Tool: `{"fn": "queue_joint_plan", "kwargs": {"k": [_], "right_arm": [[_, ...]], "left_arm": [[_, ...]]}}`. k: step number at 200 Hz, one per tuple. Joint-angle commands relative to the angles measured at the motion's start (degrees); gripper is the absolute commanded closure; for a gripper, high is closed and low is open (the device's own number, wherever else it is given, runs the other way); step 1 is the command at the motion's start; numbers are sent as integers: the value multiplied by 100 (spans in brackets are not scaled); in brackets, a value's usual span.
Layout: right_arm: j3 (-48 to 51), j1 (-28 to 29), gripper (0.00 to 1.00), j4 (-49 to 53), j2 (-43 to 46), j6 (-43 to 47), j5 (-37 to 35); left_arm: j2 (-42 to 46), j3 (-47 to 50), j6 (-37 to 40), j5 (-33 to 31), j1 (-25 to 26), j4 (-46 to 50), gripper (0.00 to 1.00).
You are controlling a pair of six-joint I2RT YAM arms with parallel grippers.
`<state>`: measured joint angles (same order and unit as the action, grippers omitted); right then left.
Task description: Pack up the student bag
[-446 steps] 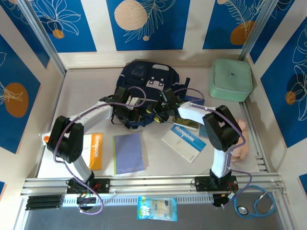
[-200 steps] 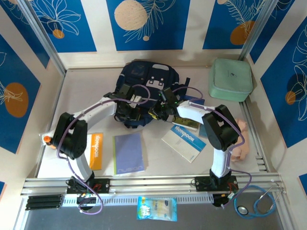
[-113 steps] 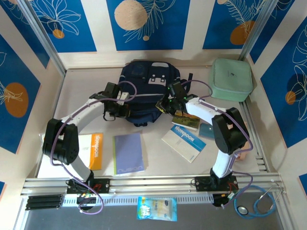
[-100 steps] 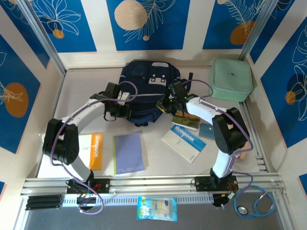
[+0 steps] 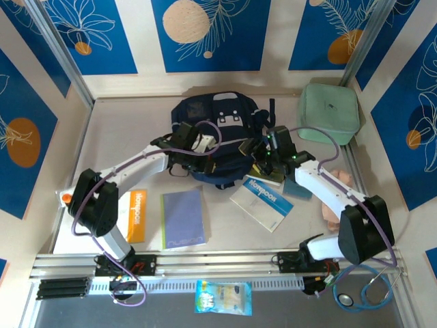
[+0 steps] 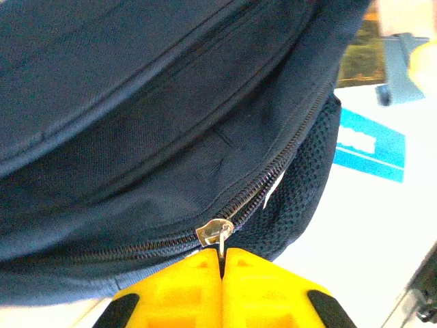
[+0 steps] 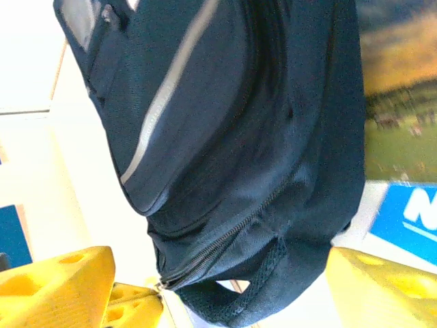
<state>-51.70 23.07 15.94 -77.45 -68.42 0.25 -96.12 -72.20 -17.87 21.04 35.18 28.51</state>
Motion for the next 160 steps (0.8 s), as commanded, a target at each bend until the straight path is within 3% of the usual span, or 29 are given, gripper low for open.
{"fn": "queue_joint_plan", "kwargs": {"k": [1, 49, 87, 117, 132, 144, 160], "right_arm": [[269, 130, 15, -19, -128, -842, 410], [-141, 441, 11, -269, -850, -1355, 484], [-501, 657, 14, 302, -1369, -1573, 169], [-506, 760, 29, 410, -1494, -1613, -93], [-542, 778, 42, 541, -1480, -1543, -309], [-491, 774, 61, 485, -1404, -1433, -450], [-371, 769, 70, 401, -1225, -1342, -676]], "left_arm": [[-81, -325, -181, 348, 166, -289, 100], [-118, -273, -236, 330, 372, -320, 100], [-109, -163, -218, 368, 437, -344, 100], [-122, -171, 155, 442, 428, -85, 100], [-118, -189, 546, 179, 375, 254, 100], [-126, -219, 778, 45, 269, 558, 100], [-94, -224, 1056, -124, 130, 932, 100]]}}
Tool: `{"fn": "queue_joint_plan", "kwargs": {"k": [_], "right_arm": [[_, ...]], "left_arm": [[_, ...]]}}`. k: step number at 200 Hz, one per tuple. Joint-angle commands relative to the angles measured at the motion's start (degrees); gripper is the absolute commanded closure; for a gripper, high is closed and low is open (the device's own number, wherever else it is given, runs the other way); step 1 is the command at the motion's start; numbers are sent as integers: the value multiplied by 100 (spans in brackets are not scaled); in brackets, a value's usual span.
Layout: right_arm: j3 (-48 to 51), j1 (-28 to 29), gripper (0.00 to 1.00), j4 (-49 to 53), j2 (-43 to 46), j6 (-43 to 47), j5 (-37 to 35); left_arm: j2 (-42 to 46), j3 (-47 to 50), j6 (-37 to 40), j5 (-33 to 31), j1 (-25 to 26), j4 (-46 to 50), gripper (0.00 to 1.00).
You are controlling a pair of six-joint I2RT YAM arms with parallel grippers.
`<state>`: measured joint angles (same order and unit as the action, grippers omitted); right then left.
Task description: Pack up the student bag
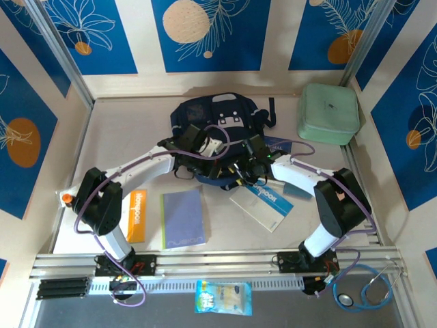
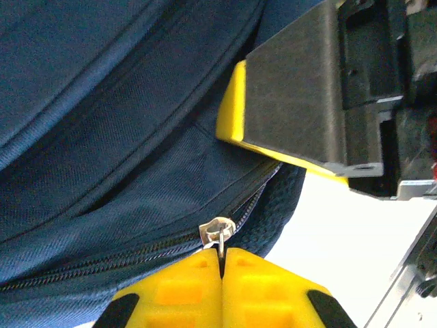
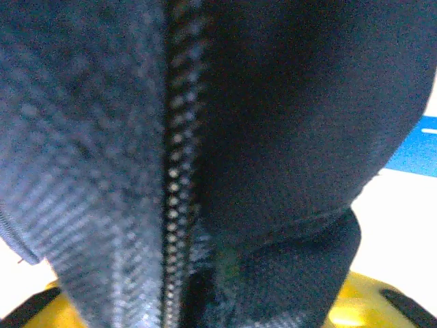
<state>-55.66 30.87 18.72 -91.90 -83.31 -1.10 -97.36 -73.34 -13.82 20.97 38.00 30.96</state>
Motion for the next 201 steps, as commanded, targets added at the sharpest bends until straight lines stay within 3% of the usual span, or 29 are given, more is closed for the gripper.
{"fn": "queue_joint_plan", "kwargs": {"k": [1, 37, 102, 159, 201], "right_arm": [[27, -11, 71, 123, 231, 147, -553], [3, -38, 77, 332, 526, 329, -870], [-155, -55, 78, 494, 748, 588, -911], [-440, -97, 77, 490, 736, 1265, -564], [-441, -35, 77, 83, 614, 1405, -196]], "left_arm": [[32, -111, 670, -132, -161, 698, 100], [229, 158, 995, -832, -545, 1042, 100], [110, 403, 985, -1952, -1166, 972, 100], [-851, -87, 884, -2353, -1882, 269, 100], [-966, -491, 734, -2448, -2098, 66, 100]]}}
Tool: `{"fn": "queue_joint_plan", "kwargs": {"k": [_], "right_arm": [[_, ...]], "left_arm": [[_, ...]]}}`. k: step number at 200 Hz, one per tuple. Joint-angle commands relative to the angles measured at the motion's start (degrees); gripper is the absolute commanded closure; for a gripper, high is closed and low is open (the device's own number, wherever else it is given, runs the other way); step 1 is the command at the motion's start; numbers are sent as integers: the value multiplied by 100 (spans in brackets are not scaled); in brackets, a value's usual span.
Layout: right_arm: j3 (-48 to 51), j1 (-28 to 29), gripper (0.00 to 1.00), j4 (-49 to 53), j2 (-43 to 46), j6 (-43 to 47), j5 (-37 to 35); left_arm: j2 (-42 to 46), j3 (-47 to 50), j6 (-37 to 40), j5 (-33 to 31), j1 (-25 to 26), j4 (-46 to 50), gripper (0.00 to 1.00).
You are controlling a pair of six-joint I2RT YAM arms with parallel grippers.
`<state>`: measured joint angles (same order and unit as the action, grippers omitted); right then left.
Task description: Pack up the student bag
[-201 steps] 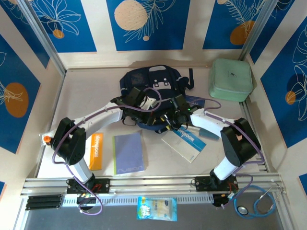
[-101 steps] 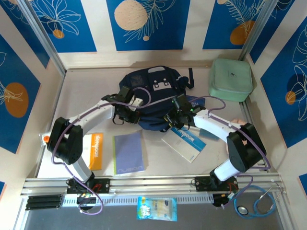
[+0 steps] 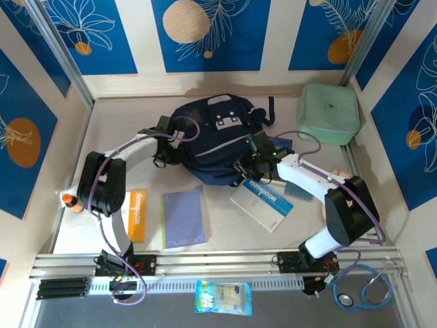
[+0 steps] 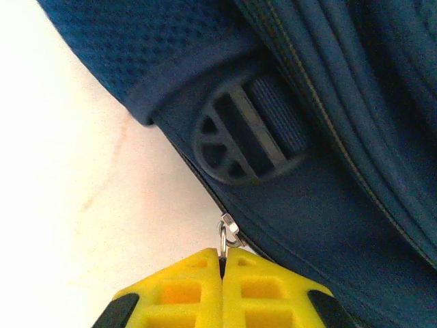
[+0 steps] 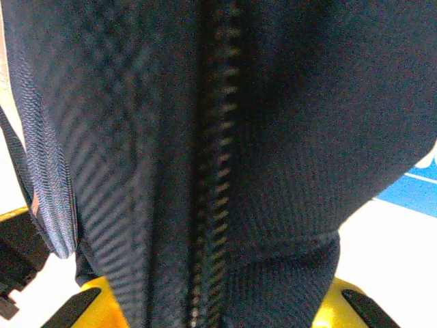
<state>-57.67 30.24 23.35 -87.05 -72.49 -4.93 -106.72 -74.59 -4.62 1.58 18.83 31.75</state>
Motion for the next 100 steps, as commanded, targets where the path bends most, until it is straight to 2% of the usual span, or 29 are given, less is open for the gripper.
{"fn": "queue_joint_plan", "kwargs": {"k": [1, 13, 29, 38, 59, 77, 100], "right_arm": [[-247, 40, 77, -382, 123, 323, 186], [-296, 132, 76, -470, 62, 297, 172], [-399, 248, 76, -604, -63, 270, 193], [-496, 308, 76, -645, -167, 266, 207], [-825, 483, 76, -751, -489, 303, 197], [-1272, 677, 76, -756, -966, 390, 110], [-1889, 991, 76, -723, -1616, 484, -348]], "left_arm": [[-36, -383, -191, -514, -188, -3, 100], [-77, -497, -277, -560, -236, 82, 100], [-68, -526, -335, -694, -256, 113, 94], [-20, -501, -380, -780, -266, 142, 87], [299, -345, -557, -853, -307, 218, 60], [854, -167, -921, -618, -360, 271, 51], [1701, 128, -1335, -466, -374, 145, 38]]}}
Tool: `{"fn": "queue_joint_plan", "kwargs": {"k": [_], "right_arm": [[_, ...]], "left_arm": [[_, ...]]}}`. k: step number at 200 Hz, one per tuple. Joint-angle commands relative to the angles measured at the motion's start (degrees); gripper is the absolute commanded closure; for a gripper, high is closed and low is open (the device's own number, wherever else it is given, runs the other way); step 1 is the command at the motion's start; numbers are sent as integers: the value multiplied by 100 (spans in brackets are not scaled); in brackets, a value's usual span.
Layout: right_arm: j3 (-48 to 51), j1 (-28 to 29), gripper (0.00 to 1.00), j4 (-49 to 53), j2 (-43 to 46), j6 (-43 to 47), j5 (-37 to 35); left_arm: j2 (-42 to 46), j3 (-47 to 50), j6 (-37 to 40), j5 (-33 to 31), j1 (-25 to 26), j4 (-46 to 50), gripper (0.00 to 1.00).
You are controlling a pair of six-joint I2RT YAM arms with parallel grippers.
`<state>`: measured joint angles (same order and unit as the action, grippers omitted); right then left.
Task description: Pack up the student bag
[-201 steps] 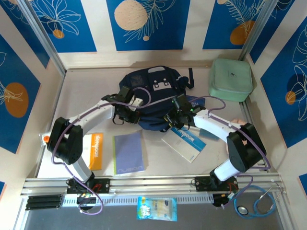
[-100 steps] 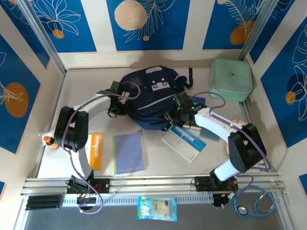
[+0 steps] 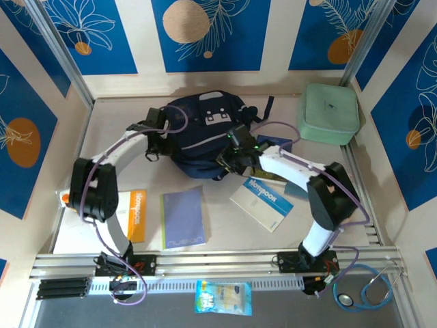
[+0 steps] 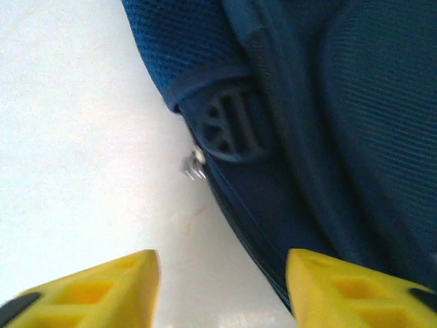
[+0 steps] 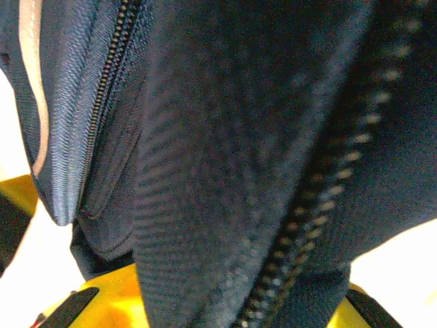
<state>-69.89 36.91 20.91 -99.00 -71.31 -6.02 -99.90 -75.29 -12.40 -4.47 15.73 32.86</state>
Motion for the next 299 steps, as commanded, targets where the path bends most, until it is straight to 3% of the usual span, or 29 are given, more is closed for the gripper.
{"fn": "queue_joint_plan", "kwargs": {"k": [1, 35, 50, 68, 88, 94, 99, 128, 162, 222, 299], "right_arm": [[-706, 334, 76, -480, -450, 369, -249], [-1715, 562, 71, -447, -1442, 553, -126], [-1957, 689, 59, -428, -1620, 893, -108], [-1951, 726, 37, -233, -1545, 1158, -106], [-1511, 704, 24, -96, -1016, 1575, -222], [-1316, 703, 23, -71, -805, 1787, -276], [-1174, 711, 22, -1, -629, 1947, -352], [-595, 915, 22, 643, -1, 2985, -795], [-350, 1625, 22, 1388, -120, 3774, -1540], [-493, 2442, 22, 1157, -909, 4247, -1487], [-669, 2669, 23, 1728, -1534, 4585, -2295]], "left_arm": [[1052, 212, -572, 135, -71, 26, 37], [2080, 673, -858, -41, -155, -47, 22], [2361, 842, -904, -4, -183, -2, 18], [2579, 1015, -909, 127, -193, 66, 16], [2700, 1201, -887, 259, -195, 155, 13], [2725, 1240, -874, 278, -198, 168, 7], [2737, 1275, -871, 288, -197, 168, 0], [2739, 1443, -876, 231, -199, -60, 0], [2557, 1377, -995, 120, -227, -233, 0], [2518, 1397, -1192, -174, -314, -331, 0], [2431, 1527, -1335, 8, -308, -449, 0]]}}
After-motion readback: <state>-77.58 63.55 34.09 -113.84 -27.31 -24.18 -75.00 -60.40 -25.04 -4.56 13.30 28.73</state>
